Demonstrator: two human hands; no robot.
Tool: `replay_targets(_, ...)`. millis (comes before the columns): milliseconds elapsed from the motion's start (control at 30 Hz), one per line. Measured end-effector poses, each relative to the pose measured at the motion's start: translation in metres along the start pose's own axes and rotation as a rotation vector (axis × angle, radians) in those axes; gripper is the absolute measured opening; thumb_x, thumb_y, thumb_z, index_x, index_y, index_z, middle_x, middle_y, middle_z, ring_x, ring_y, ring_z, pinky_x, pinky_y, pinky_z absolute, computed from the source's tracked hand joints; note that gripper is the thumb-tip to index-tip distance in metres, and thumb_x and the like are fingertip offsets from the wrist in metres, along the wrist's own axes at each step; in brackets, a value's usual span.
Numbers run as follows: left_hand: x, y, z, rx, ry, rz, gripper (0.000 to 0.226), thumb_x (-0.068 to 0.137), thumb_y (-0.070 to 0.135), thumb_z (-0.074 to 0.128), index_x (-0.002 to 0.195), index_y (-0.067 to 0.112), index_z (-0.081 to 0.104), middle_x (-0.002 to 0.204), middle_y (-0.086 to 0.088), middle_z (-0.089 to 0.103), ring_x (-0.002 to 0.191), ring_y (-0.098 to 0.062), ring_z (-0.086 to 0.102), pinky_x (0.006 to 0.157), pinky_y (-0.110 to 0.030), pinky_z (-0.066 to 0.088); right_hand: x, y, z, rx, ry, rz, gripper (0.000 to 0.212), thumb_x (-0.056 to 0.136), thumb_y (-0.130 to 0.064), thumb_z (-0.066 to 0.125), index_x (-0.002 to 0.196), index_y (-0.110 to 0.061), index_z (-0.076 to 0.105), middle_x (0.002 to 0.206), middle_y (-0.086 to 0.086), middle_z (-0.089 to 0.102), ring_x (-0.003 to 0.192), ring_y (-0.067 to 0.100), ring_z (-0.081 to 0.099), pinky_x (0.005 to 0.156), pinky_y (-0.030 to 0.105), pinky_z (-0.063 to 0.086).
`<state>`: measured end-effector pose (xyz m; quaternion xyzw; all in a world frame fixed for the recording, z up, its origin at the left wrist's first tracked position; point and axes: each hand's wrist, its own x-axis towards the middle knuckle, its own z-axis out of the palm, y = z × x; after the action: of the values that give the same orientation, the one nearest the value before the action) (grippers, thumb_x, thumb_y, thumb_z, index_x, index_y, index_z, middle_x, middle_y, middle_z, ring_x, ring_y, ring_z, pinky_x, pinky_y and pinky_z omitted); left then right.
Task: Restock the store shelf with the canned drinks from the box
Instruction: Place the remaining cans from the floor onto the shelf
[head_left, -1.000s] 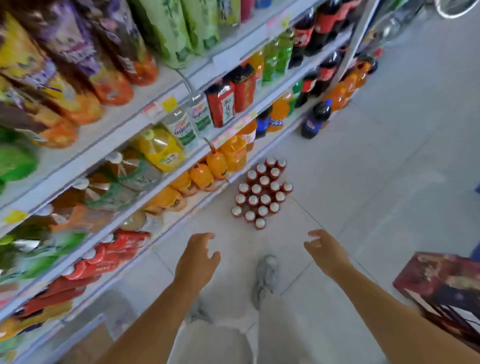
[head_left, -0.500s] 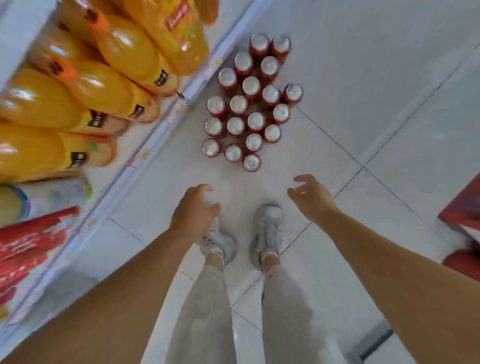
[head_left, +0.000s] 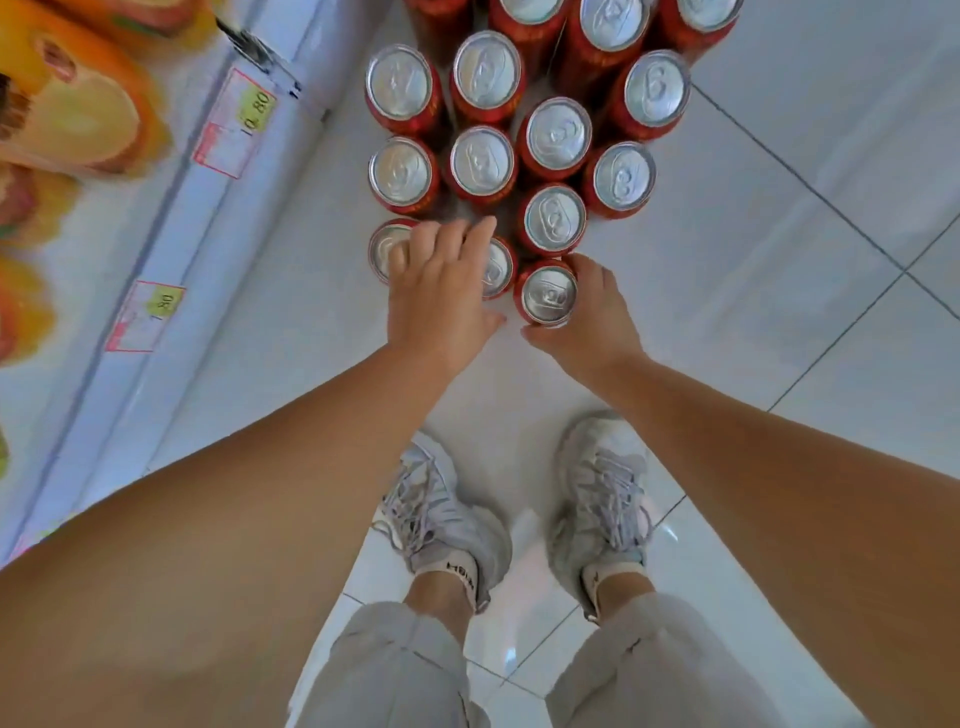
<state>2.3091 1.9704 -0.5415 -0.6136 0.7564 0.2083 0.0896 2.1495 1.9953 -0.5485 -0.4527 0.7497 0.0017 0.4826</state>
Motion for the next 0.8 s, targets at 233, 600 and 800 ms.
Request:
replay_targets(233,0.007,-0.008,-0.006,-0.12,0.043,-0.015,0.072,0.065,0.04,0.082,0.13,0.025,0.053,0.118,0.002,0.063,0.116,-0.025,0.048,0.089,-0.039,0.029,-0.006,0.0,-0.011,0.072,0.065,-0.036,0.063,0.065,-0.034,0.081,0.117,-0.027,0.046,0.107,-0.009,0.06,0.096,0.015,0.06,0.076,0.028,0.048)
replay_targets(600,-0.115,0.049,-0.303,-0.742,0.132,-0.112,0.068,0.058,0.03,0.083,0.118,0.015,0.053,0.11,0.001,0.048,0.099,-0.009,0.051,0.083,-0.021,0.044,-0.226,-0.154,-0.242,0.259,0.097,-0.125,0.057,0.06,-0.043,0.086,0.1,-0.027,0.049,0.089,-0.016,0.067,0.083,0.001,0.064,0.072,0.028,0.053)
replay_targets(800,-0.218,0.084,-0.533,-0.853,0.368,-0.183,0.08,0.056,0.035,0.084,0.125,0.027,0.044,0.113,0.015,0.054,0.098,0.005,0.05,0.082,-0.001,0.035,-0.385,-0.292,-0.372,0.317,0.013,-0.35,0.054,0.055,-0.028,0.092,0.092,-0.032,0.053,0.081,-0.02,0.069,0.073,-0.01,0.062,0.064,0.013,0.048)
